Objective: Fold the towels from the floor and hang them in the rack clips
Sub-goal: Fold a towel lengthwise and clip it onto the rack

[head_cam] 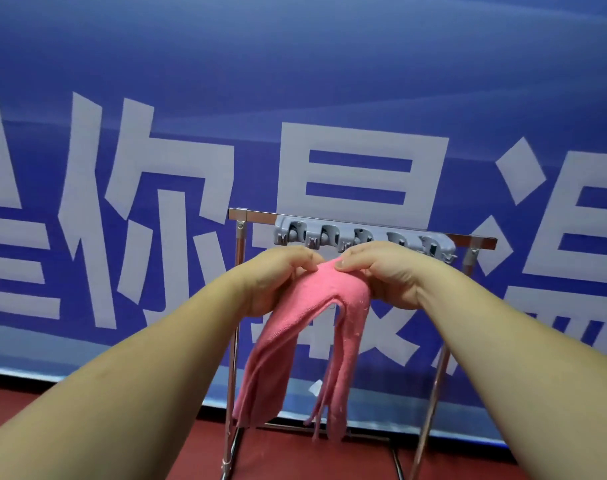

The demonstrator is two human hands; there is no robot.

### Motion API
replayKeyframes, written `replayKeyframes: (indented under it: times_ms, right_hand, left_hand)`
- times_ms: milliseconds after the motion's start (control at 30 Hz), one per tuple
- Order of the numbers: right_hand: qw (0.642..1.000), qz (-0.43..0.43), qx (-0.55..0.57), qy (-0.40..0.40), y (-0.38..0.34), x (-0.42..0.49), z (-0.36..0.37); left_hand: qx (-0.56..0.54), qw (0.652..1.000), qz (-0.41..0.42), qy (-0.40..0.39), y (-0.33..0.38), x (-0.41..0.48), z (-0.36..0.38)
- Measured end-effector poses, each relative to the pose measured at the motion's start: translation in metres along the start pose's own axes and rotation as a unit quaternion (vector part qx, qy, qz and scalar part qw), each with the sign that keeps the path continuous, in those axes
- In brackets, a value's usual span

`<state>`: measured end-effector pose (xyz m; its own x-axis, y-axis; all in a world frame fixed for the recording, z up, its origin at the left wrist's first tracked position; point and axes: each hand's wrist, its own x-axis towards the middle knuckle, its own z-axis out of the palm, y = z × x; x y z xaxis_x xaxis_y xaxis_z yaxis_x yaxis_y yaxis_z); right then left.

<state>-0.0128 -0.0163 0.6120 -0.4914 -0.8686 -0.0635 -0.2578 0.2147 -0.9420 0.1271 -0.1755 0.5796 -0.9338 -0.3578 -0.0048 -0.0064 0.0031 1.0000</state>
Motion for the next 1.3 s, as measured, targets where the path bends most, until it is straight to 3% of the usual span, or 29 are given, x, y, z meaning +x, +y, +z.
replayKeyframes:
  times_ms: [300,433,633,700,800,867,1033,1167,1300]
  right_hand:
    - [0.984,-0.097,-0.099,0.109,-0.007,0.099,0.02]
    - [0.968,-0.147,-0.139,0.151,-0.012,0.141,0.03]
    - [0.945,-0.157,-0.205,0.202,-0.027,0.194,0.043]
    - [0.925,-0.139,-0.27,0.229,-0.027,0.207,0.045]
    - [0.849,-0.12,-0.442,0.264,-0.019,0.217,0.052]
    - [0.808,-0.15,-0.499,0.275,-0.013,0.217,0.057]
    - [0.785,-0.203,-0.532,0.245,-0.008,0.205,0.06]
    - [0.771,-0.197,-0.563,0.225,-0.005,0.197,0.063]
    - [0.814,-0.17,-0.516,0.203,-0.007,0.191,0.064]
  left_hand:
    - [0.041,0.996,0.035,0.073,0.003,0.066,-0.07]
    - [0.049,0.985,0.058,0.157,0.008,0.095,-0.095]
    - [0.024,0.975,0.065,0.212,0.014,0.133,-0.125]
    - [0.078,0.971,0.05,0.222,0.008,0.146,-0.126]
    - [0.184,0.938,0.056,0.287,-0.008,0.16,-0.124]
    - [0.186,0.925,0.092,0.318,-0.015,0.159,-0.124]
    - [0.193,0.936,0.17,0.24,-0.027,0.136,-0.128]
    - [0.327,0.906,0.182,0.199,-0.028,0.118,-0.125]
    - [0.396,0.879,0.167,0.204,-0.027,0.107,-0.112]
